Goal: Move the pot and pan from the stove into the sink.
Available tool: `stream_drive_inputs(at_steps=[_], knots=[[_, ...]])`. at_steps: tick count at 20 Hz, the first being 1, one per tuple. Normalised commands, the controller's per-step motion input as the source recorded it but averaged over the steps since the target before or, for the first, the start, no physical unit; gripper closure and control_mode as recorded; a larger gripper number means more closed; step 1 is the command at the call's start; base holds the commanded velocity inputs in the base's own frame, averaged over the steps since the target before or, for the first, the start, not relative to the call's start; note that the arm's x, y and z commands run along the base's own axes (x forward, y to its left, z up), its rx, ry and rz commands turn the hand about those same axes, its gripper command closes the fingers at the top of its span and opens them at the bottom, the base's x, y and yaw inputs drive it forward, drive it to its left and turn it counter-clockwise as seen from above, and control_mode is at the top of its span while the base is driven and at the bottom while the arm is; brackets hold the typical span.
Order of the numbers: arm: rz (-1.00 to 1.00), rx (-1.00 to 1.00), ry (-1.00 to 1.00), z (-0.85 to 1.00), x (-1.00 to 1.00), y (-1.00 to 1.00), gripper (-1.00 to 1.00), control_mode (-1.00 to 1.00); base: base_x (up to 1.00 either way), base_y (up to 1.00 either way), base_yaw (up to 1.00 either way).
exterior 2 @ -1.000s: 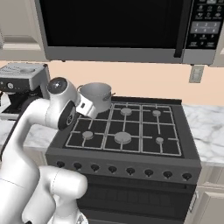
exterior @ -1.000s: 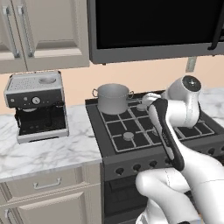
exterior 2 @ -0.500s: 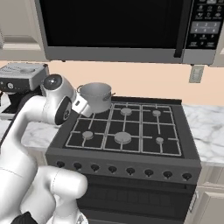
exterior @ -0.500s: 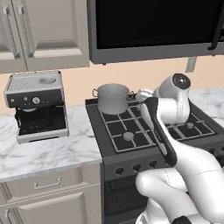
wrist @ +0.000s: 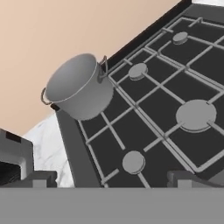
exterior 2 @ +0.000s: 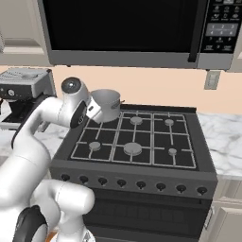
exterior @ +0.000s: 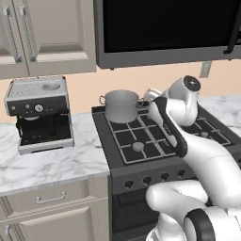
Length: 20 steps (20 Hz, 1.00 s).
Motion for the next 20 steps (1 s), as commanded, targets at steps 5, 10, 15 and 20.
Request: stream_drive_inputs(at_steps=[5,10,15,20], knots=[[-0.04,0.03,0.0,-0.08,0.55,0.02,-1.0,-1.0,0.0,0.0,0.0],[-0.03,0.06,0.0,-0.22,0.59,0.1,-1.0,-1.0,0.0,0.0,0.0],[-0.04,0.05,0.0,-0.27,0.56,0.21,-1.0,-1.0,0.0,0.0,0.0],[-0.04,0.03,0.0,-0.36,0.57,0.2,-1.0,-1.0,0.0,0.0,0.0]])
